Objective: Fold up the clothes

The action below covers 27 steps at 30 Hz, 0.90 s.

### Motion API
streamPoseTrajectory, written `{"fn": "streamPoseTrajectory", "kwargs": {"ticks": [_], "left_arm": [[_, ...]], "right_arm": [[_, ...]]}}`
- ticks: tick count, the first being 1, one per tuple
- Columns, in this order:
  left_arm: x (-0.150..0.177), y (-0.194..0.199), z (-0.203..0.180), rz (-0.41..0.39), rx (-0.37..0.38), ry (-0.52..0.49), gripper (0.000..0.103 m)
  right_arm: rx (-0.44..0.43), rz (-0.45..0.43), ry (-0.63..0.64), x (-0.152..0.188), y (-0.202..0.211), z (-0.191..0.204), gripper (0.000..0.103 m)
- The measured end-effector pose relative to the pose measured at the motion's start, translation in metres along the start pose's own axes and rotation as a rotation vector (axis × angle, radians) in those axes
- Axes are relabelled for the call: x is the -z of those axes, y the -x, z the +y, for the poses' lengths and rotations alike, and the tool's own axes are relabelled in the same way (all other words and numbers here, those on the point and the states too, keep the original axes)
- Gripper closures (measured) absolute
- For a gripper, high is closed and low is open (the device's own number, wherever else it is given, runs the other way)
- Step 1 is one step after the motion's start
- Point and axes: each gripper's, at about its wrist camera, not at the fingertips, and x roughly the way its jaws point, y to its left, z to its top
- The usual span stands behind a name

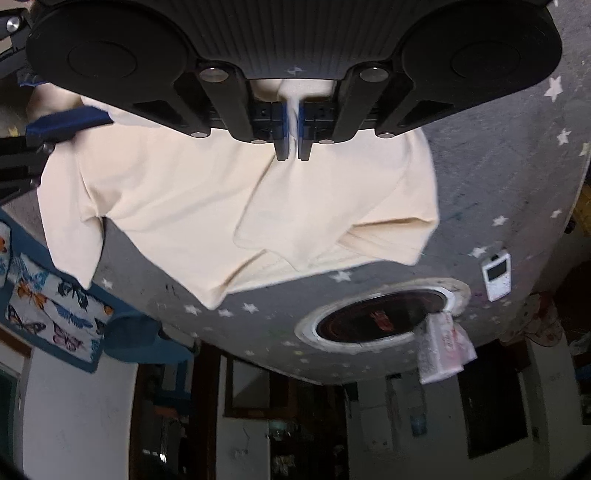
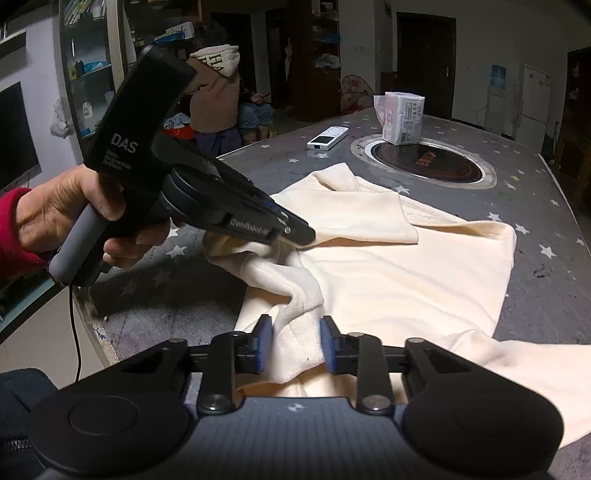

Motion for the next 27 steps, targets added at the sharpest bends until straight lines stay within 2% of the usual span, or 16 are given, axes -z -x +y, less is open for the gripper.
{"fn": "streamPoseTrajectory", "kwargs": {"ticks": [4,10,14,15,18,22,27], "left_arm": [[0.000,0.023,0.011,-0.056,-0.030,0.044,0.099],[0.006,0.066,0.035,-0.137,-0.096,0.144,0.099],[0.021,0.086,0.050,-0.147,-0.182,0.181,0.099],[0.025,0.089,0.054,-0.144,-0.204,0.189,0.099],[0.037,0.092,0.067,-0.116,-0.268,0.215,0.099],[0.045,0.090,0.081,-0.081,-0.307,0.247,0.099],[0.049,0.086,0.082,-0.068,-0.357,0.230,0.099]], "right_arm": [[-0.037,-0.019,0.037,-0.004,0.007,0.009,0.093],[-0.191,-0.017,0.136,-0.009,0.009,0.039,0.095],[-0.283,0.030,0.218,-0.002,-0.004,0.063,0.095],[-0.299,0.042,0.237,0.000,-0.008,0.069,0.092],[-0.319,0.055,0.288,0.006,-0.012,0.079,0.084],[-0.344,0.039,0.277,0.002,0.000,0.071,0.082],[-0.262,0.026,0.189,-0.007,0.015,0.034,0.082]]}}
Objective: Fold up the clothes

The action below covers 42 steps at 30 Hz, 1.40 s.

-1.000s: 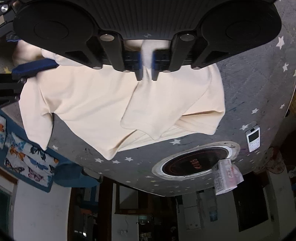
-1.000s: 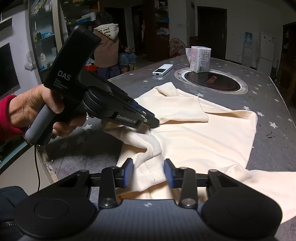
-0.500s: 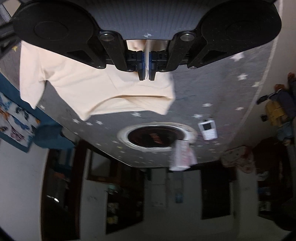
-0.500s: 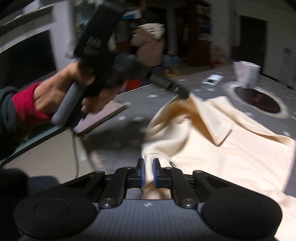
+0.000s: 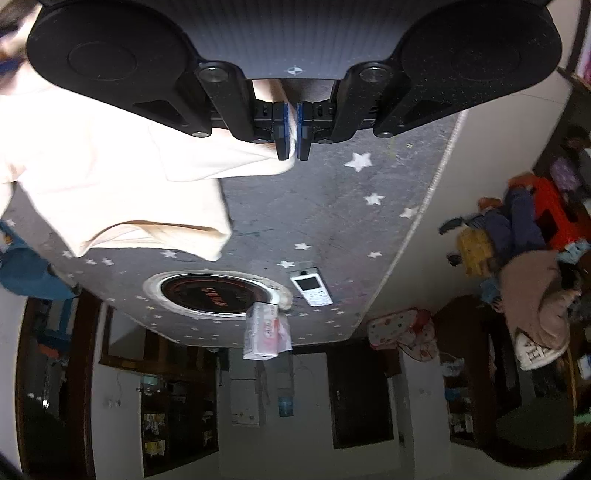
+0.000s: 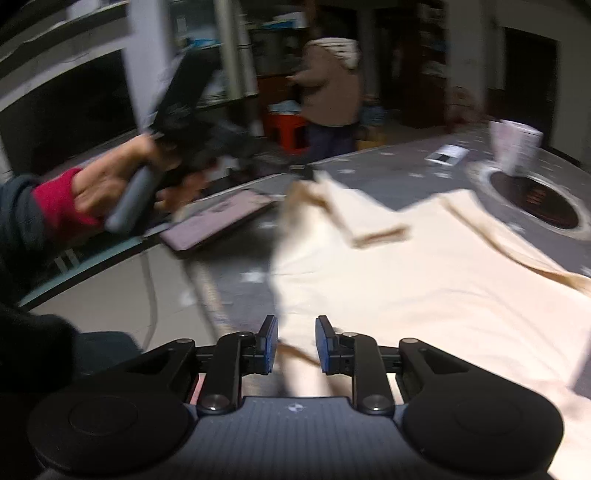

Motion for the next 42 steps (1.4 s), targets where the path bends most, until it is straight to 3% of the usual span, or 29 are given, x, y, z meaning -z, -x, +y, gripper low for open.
{"fn": "streamPoseTrajectory", "kwargs": {"ticks": [4,8,12,15,17,24,31,36,42], "left_arm": [[0.004,-0.005,0.005,0.034,-0.017,0.021,0.099],[0.003,-0.005,0.013,0.051,-0.038,0.053,0.098],[-0.005,-0.005,0.023,0.056,-0.078,0.088,0.098],[-0.012,-0.003,0.031,0.049,-0.097,0.119,0.096],[-0.017,-0.001,0.030,0.037,-0.069,0.122,0.096],[-0.026,-0.010,-0.015,0.055,0.173,0.033,0.096],[-0.015,-0.028,-0.061,0.164,0.408,-0.053,0.094],[-0.007,-0.044,-0.067,0.215,0.405,-0.057,0.091],[-0.012,-0.052,-0.048,0.198,0.332,-0.012,0.091]], "right_arm": [[0.101,0.063,-0.022,0.008,0.006,-0.021,0.082],[0.091,0.137,-0.024,0.022,-0.002,-0.026,0.081],[0.051,0.144,0.011,0.018,0.002,-0.023,0.081],[0.097,0.139,0.031,0.006,0.008,-0.036,0.081],[0.154,0.136,0.014,-0.004,0.010,-0.054,0.081],[0.308,0.142,-0.116,-0.037,-0.012,-0.132,0.081],[0.330,0.198,-0.251,-0.052,-0.060,-0.201,0.081],[0.353,0.189,-0.277,-0.069,-0.084,-0.228,0.072],[0.433,0.142,-0.339,-0.088,-0.100,-0.252,0.068]]}}
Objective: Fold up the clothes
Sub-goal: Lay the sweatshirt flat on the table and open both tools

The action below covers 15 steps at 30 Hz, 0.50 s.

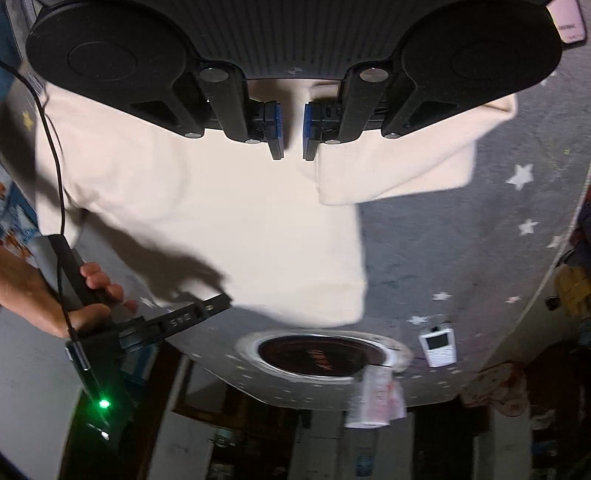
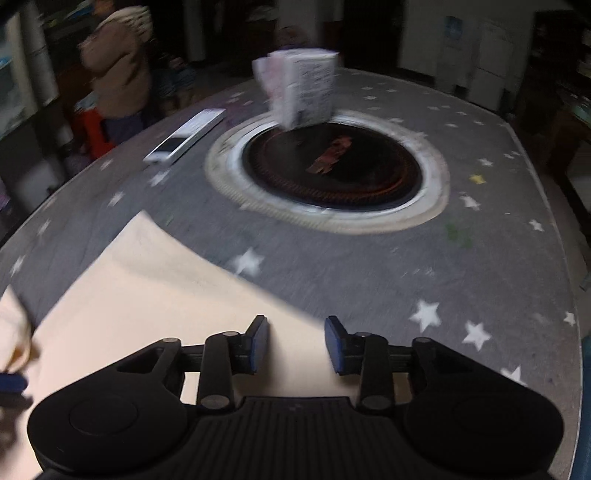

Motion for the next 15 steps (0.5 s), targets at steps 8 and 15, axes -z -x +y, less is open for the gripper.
{"fn": "streamPoseTrajectory", "kwargs": {"ticks": [8,15], "left_arm": [[-0.015,0.004,0.026,-0.059,-0.110,0.060,0.091],[-0.019,0.009,0.056,-0.085,-0.269,0.122,0.089]], "right_arm": [[-0.106,-0.037,0.087,-0.012,0.011,0.027,0.068],[-0.132,0.020,0.170,-0.004,-0.011,0.060,0.061]]}}
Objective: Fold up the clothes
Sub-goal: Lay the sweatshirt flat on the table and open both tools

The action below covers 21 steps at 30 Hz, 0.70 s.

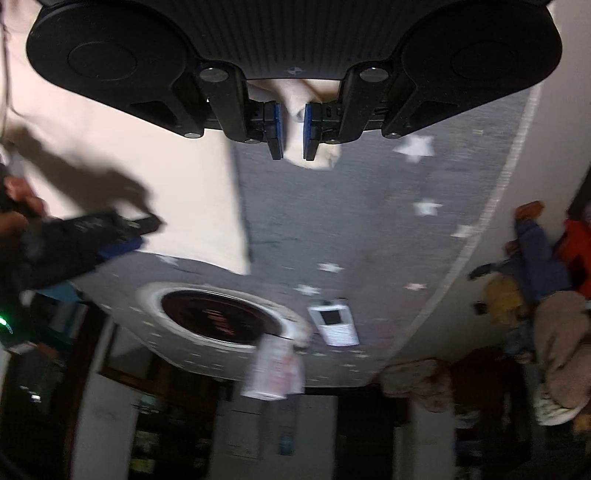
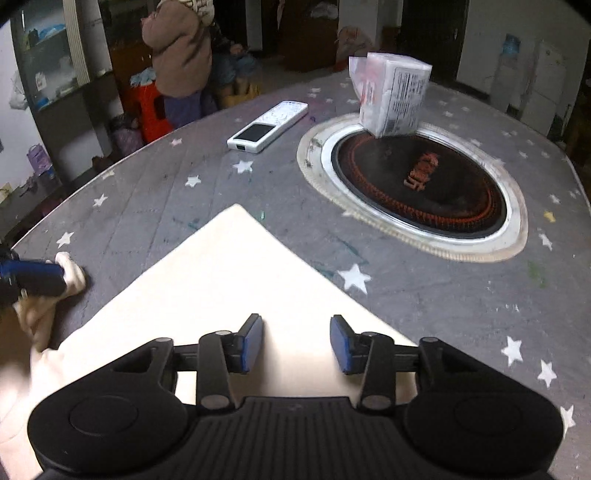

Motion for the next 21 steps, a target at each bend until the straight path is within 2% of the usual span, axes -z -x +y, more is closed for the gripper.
{"fn": "streamPoseTrajectory", "kwargs": {"ticks": [3,8,9,10,11,13,15,18,21], "left_arm": [[-0.002,0.000,0.016,-0.010,-0.091,0.016,0.087],[-0.001,0.010,0.041,-0.018,-0.137,0.078,0.087],[-0.001,0.015,0.042,-0.026,-0.122,0.083,0.086],[-0.001,0.021,0.041,-0.037,-0.095,0.080,0.081],[0.000,0.027,0.038,-0.048,-0.066,0.062,0.073],[0.004,0.037,0.024,-0.069,-0.048,-0.007,0.067],[0.009,0.044,0.009,-0.081,-0.035,-0.063,0.067],[0.018,0.052,-0.014,-0.077,0.056,-0.110,0.067],[0.030,0.058,-0.043,-0.074,0.140,-0.183,0.067]], "right_arm": [[0.015,-0.001,0.021,0.000,0.008,0.003,0.061],[0.010,-0.017,0.059,0.010,0.037,0.009,0.059],[0.006,-0.020,0.068,0.015,0.046,0.011,0.059],[0.003,-0.020,0.076,0.020,0.051,0.013,0.058],[0.003,-0.020,0.087,0.024,0.057,0.016,0.058],[0.008,-0.012,0.120,0.037,0.069,0.022,0.057],[0.016,-0.004,0.150,0.049,0.080,0.029,0.057],[0.025,0.002,0.168,0.068,0.095,0.037,0.057],[-0.009,-0.004,0.198,0.087,0.113,0.053,0.056]]}}
